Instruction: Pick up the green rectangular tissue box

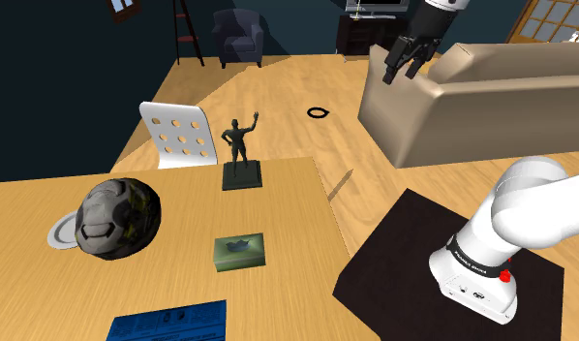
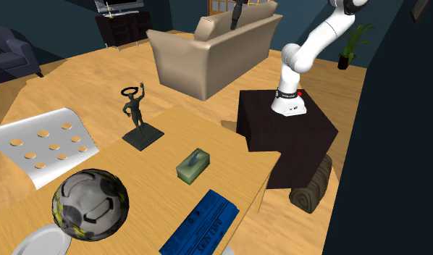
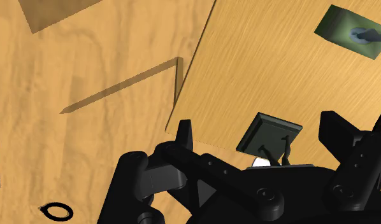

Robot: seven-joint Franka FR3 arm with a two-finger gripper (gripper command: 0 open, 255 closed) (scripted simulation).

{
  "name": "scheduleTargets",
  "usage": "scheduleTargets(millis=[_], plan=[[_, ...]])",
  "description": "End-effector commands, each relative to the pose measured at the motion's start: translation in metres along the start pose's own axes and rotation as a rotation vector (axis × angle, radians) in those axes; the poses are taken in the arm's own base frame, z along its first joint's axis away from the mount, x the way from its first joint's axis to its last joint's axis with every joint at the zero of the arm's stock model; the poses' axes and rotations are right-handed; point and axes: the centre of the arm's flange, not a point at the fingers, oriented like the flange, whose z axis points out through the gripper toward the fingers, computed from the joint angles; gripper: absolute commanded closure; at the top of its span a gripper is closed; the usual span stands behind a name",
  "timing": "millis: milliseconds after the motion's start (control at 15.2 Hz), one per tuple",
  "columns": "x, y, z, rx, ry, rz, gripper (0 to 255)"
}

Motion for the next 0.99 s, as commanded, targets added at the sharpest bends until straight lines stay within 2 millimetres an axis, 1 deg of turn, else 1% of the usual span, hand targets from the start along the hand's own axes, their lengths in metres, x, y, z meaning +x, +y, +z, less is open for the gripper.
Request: scheduleTargets(millis=[0, 924], plan=[[0.000, 0.000, 0.000, 0.000, 0.000, 0.000, 0], [0.015, -0.121, 0.142, -0.022, -0.001, -0.105, 0]])
